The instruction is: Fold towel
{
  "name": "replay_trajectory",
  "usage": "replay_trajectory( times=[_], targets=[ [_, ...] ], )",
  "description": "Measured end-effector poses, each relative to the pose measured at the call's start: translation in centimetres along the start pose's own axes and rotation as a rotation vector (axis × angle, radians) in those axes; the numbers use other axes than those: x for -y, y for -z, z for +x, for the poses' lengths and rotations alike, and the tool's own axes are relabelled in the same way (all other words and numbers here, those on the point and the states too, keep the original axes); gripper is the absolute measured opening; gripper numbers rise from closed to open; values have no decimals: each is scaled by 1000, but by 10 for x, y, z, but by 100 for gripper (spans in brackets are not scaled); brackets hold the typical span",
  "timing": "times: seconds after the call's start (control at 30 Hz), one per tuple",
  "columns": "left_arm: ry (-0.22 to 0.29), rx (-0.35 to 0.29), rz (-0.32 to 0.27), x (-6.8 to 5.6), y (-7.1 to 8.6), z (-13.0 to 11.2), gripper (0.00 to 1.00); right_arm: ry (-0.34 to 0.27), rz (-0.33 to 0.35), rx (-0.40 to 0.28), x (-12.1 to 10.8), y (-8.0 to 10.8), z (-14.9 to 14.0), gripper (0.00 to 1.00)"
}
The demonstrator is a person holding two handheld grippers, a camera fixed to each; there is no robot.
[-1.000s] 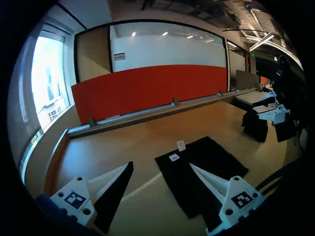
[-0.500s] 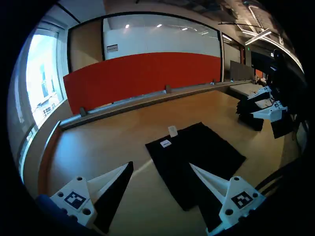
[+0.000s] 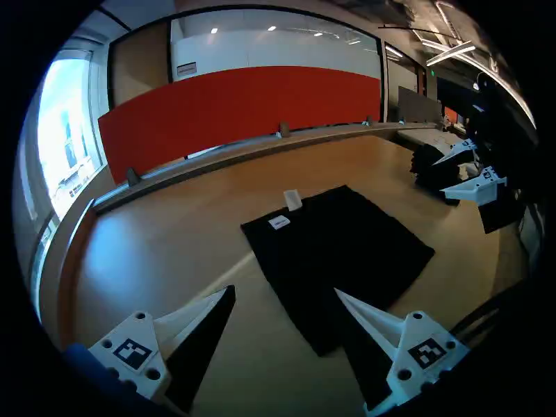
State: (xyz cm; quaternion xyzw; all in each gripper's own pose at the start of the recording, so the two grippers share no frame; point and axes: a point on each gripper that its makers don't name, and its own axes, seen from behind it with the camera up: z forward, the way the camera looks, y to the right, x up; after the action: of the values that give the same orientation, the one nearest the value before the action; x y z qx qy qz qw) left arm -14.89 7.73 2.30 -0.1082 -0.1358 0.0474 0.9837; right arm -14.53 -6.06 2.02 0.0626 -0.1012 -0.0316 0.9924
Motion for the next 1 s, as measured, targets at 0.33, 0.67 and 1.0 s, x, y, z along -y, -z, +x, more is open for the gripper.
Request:
replay_trajectory(
  times=[0.33,0.67,1.0],
  targets=[
    [-23,64,-44,-17,-14,-32,94,2,18,49,13,-10,-32,100],
    [-43,131,-83,-30,-27,-62,94,-7,33,95,23,-17,-59,100],
    [-50,183,-116,-42,-32,-85,94,-4,58,147,33,-20,-87,100]
  ],
)
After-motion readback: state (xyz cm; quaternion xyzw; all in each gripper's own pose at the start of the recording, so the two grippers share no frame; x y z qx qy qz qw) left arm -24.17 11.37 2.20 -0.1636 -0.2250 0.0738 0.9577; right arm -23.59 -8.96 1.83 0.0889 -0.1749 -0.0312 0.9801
